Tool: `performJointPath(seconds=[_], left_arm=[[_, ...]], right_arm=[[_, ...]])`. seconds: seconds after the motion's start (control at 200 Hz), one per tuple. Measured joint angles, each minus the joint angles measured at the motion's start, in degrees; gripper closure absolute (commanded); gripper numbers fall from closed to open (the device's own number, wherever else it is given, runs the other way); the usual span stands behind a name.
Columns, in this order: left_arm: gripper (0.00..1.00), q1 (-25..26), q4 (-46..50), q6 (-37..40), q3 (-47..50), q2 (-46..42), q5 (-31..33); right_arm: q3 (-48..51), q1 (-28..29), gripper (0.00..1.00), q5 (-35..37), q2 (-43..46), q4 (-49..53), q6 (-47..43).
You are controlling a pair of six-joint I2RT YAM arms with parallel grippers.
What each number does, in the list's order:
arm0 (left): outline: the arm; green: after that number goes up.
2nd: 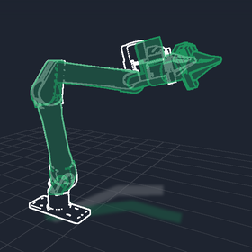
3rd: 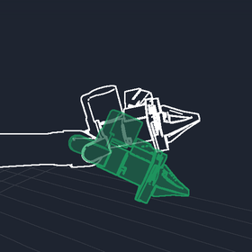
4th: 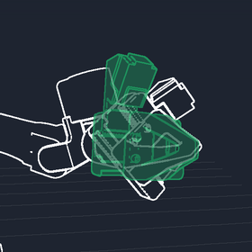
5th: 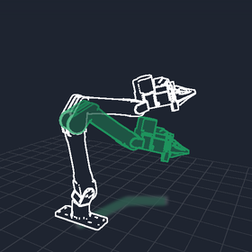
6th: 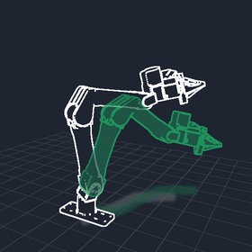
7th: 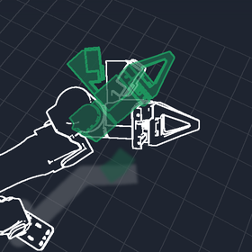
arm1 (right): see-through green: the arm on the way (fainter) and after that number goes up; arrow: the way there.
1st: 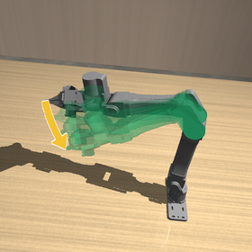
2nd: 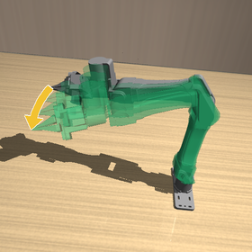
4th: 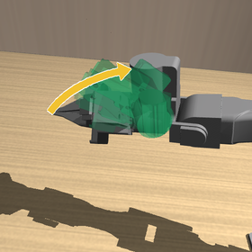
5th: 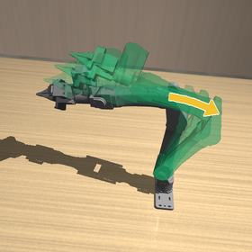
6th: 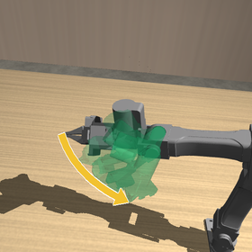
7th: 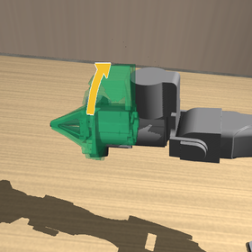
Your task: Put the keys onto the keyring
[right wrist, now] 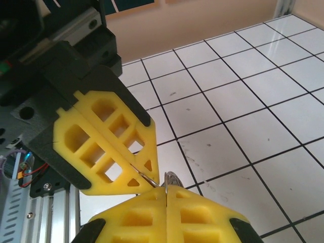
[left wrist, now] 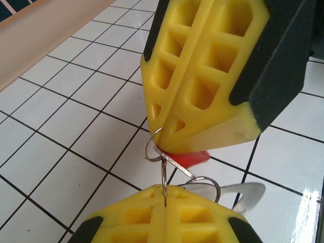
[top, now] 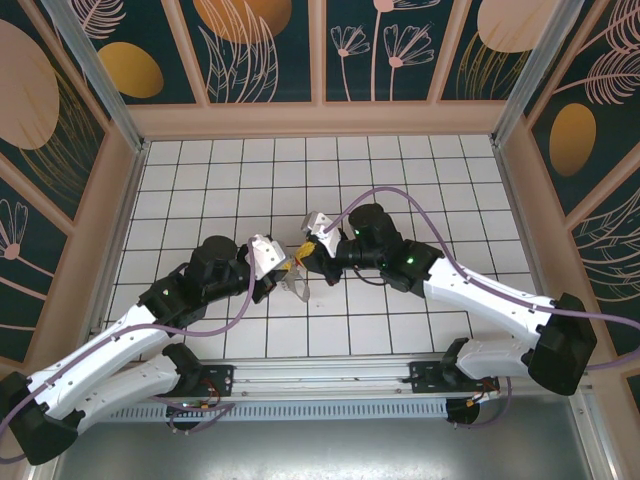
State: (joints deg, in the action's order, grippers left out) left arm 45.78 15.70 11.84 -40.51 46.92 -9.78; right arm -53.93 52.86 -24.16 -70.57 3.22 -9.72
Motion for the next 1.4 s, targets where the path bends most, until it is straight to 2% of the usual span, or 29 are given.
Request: performJointPath(seconds=[0.435,1.396], left_arm=[[1.0,0.0,0.0,0.2,0.0,0.0,0.1],[1.0,0.0,0.0,0.2,0.0,0.0,1.3]], right_arm=[[0.5,0.0,1.0,-2.3,1.0,-0.3,1.7],[0.3,-0.8,1.0,-2.3,-1.4,1.6,2.8]])
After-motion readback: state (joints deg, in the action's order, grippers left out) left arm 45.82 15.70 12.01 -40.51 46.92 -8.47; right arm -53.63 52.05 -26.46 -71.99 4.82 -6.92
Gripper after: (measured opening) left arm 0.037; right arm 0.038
